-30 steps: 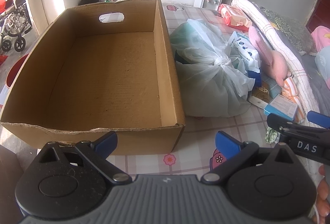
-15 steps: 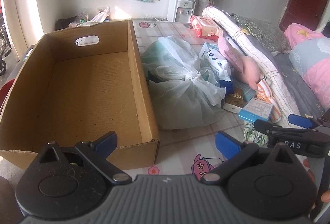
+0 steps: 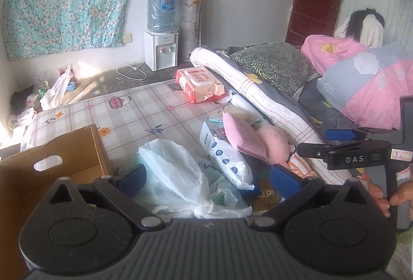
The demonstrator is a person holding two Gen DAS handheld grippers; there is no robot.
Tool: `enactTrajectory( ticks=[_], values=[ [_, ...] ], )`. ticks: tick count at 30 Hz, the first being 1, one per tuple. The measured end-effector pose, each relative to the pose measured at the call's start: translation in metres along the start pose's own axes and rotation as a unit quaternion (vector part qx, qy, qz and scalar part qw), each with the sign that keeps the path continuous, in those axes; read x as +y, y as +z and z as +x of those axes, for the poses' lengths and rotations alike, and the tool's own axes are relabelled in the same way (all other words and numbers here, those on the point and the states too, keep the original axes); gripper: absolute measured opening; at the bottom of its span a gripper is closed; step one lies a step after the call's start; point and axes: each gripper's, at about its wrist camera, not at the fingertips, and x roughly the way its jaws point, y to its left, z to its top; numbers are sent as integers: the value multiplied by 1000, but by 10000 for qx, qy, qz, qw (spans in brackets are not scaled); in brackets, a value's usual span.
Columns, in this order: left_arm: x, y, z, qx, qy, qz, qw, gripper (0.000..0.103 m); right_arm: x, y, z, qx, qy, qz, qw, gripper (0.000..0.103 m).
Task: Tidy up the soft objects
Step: 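Grasp the pink knitted pad with the left gripper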
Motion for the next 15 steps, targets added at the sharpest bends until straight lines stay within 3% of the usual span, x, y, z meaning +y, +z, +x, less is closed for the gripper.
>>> enactTrajectory(
  ticks=[4,7,12,15],
  values=[
    [-11,25,58,410,-327,407,9978,99,-26,41,46,406,283,516,9974,97],
    [-19,37,100,835,-494,518,9939,92,-48,62,83,828,531,1011,9900,88],
    [-22,50,157,1236,-883,316,9879,74,-67,78,140,1451,807,1501,9746,64],
    [-22,57,187,1415,-1030,150,9844,66,-70,79,166,1764,913,1602,9669,57]
  ],
)
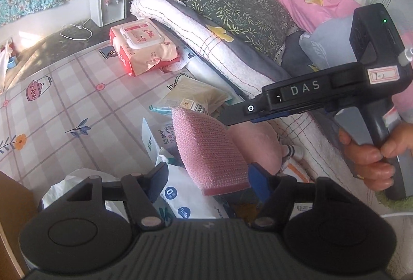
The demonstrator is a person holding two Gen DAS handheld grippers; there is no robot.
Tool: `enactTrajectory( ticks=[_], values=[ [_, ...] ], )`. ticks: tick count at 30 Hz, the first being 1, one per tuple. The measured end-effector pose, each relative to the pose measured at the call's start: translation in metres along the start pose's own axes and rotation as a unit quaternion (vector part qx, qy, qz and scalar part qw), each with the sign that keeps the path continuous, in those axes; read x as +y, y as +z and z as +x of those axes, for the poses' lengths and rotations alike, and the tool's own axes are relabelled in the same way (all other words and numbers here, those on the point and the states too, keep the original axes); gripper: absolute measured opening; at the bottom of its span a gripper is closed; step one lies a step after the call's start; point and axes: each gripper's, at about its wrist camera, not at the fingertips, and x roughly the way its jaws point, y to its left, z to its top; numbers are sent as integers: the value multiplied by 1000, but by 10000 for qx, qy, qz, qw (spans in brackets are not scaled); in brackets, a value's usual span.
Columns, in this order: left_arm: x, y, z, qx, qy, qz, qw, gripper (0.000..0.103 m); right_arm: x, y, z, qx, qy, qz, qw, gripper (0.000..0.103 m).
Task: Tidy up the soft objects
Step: 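Grasp the pink knitted pad with the left gripper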
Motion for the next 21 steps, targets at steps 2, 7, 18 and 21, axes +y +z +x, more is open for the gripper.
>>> enactTrajectory(
  ticks=[2,7,18,21],
  values=[
    [1,7,14,117,-2,-21,9999,57,-2,5,13,160,-49,39,9999,56],
    [11,15,41,263,32,-123,9996,49,-6,17,42,432,-65,115,9990,55],
    [40,7,53,415,-158,-467,9979,48,-4,18,66,885,260,240,9955,58],
    [43,7,54,396,-194,-483,9979,45,-2,21,69,894,225,213,9955,60]
  ],
)
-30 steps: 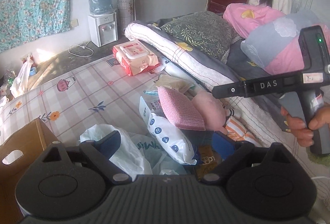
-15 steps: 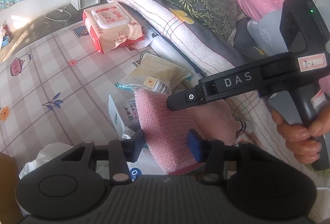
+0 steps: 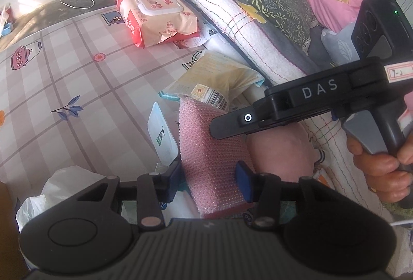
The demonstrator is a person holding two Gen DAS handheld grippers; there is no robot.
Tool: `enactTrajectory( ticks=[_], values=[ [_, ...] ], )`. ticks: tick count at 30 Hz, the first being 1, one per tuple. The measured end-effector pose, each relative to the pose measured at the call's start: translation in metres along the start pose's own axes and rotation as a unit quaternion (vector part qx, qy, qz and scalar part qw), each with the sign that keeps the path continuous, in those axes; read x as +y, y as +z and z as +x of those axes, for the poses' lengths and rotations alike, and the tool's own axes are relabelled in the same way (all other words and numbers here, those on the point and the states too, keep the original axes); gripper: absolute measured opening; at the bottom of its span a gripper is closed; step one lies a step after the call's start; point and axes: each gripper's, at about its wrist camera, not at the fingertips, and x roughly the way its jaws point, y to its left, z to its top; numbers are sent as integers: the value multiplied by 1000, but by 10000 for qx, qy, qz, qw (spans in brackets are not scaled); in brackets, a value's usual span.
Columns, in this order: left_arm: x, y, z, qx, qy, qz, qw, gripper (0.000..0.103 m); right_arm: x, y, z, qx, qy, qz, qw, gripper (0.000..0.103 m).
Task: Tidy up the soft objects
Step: 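Lift the pink knitted pad with the left gripper and carry it over the box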
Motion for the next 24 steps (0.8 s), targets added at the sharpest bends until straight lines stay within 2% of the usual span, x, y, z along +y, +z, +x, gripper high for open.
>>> enactTrajectory(
  ticks=[4,6,9,15,21,24],
  values=[
    [6,-1,1,-56,-66,-83,9999,44,1,7,6,77,-50,65,9999,69],
    [8,-1,1,-60,-122,-138,9998,44,2,11,10,136,-29,102,9999,79],
    [10,-2,1,-75,-161,-180,9997,43,7,14,15,161,-48,64,9998,81],
    [8,-3,-1,-115,-136,-219,9996,41,15,4,8,-66,-95,-9,9999,74],
    [3,-7,-20,-299,-156,-223,9992,40,23,-10,-13,-361,-17,57,9993,72],
    [3,-10,-33,-370,-133,-300,9988,39,32,-17,-31,-531,56,50,9986,62]
  ],
)
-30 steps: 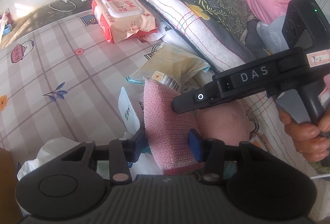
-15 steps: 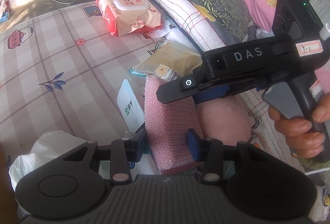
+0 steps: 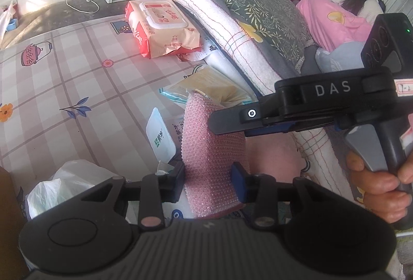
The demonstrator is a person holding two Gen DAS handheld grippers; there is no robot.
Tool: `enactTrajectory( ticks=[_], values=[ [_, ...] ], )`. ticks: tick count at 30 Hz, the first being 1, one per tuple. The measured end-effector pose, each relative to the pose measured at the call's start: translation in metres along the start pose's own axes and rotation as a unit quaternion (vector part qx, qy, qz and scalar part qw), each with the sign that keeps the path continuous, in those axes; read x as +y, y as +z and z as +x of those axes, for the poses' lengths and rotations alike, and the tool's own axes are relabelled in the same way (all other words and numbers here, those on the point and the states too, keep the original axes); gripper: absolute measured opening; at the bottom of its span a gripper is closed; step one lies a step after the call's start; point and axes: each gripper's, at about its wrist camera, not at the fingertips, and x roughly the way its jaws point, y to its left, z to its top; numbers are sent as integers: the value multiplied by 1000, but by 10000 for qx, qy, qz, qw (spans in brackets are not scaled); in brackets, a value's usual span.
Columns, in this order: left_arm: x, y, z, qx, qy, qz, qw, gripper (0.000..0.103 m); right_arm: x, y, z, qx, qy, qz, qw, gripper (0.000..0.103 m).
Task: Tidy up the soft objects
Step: 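Lift the pink knitted pad with the left gripper and carry it over the box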
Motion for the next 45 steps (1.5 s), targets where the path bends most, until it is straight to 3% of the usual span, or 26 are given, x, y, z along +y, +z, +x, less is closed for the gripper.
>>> enactTrajectory(
  ticks=[10,13,14,16,20,24,27,33,38,40,45],
  values=[
    [-8,-23,-64,-551,-36,-105,9984,38,41,-28,-47,-381,223,-202,9988,57],
    [-6,-30,-91,-768,-4,-167,9969,38,65,-36,-60,-482,358,-366,9975,57],
    [-4,-33,-100,-867,-26,-188,9961,31,76,-39,-63,-477,483,-442,9967,51],
    [0,-37,-120,-995,-67,-263,9947,31,98,-46,-64,-296,821,-472,9951,49],
    [10,-53,-153,-1243,166,-383,9914,31,155,-63,-62,-427,824,-1039,9902,49],
    [31,-70,-168,-1192,319,-613,9905,31,187,-71,-62,-529,964,-1278,9857,49],
    [48,-84,-174,-1136,392,-803,9895,31,185,-73,-60,-601,916,-1209,9866,49],
    [71,-102,-167,-965,343,-1062,9891,31,154,-83,-37,-243,842,-801,9929,50],
    [78,-108,-171,-1000,263,-1216,9872,30,138,-91,-22,4,1018,-449,9938,50],
    [84,-111,-182,-1151,277,-1302,9844,30,142,-93,-21,12,1107,-464,9928,50],
    [117,-122,-221,-1656,571,-1844,9671,30,157,-93,-19,-14,1328,-629,9891,50]
  ],
)
